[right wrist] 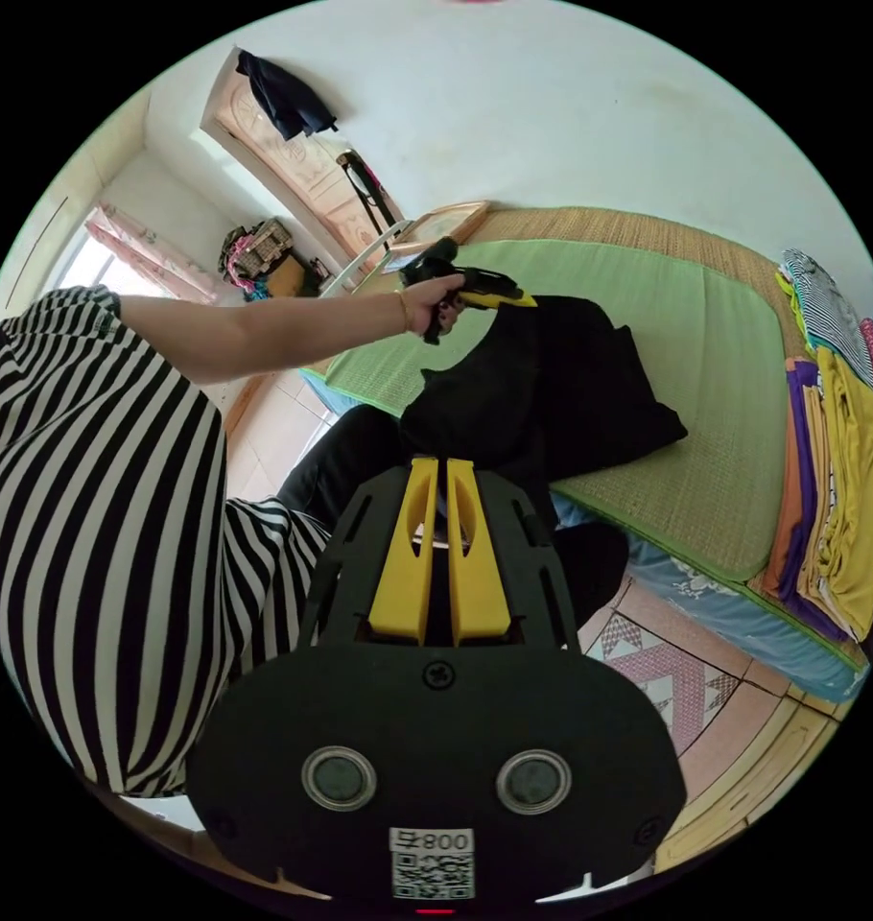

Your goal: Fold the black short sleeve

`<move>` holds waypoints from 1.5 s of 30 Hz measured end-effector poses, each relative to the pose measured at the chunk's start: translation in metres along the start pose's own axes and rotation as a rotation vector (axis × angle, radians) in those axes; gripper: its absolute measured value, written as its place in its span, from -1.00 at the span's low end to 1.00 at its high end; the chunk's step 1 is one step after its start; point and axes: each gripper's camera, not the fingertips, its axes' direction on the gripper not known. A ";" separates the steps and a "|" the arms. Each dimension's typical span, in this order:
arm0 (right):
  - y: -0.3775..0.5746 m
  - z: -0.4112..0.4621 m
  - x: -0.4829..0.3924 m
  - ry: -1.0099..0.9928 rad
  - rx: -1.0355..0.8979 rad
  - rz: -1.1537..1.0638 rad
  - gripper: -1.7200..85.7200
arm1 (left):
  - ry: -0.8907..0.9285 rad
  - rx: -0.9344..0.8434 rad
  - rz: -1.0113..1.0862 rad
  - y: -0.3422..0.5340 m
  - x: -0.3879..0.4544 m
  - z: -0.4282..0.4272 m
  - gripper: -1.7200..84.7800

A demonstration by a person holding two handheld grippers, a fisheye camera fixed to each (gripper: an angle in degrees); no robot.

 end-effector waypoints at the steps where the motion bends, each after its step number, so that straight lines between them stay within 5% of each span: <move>1: 0.002 -0.003 0.002 0.002 0.008 0.001 -0.93 | 0.021 0.023 0.005 0.007 0.001 -0.006 -0.90; 14: 0.027 -0.098 0.004 0.064 0.310 -0.102 -0.93 | 0.297 0.524 0.221 0.231 0.050 -0.164 -0.92; 27: 0.040 -0.185 -0.047 0.052 0.603 -0.354 -0.93 | 0.206 0.819 0.674 0.427 0.150 -0.257 -0.92; 45: -0.020 -0.202 -0.049 0.171 0.752 -0.468 -0.93 | -0.018 0.880 0.970 0.494 0.244 -0.316 -0.92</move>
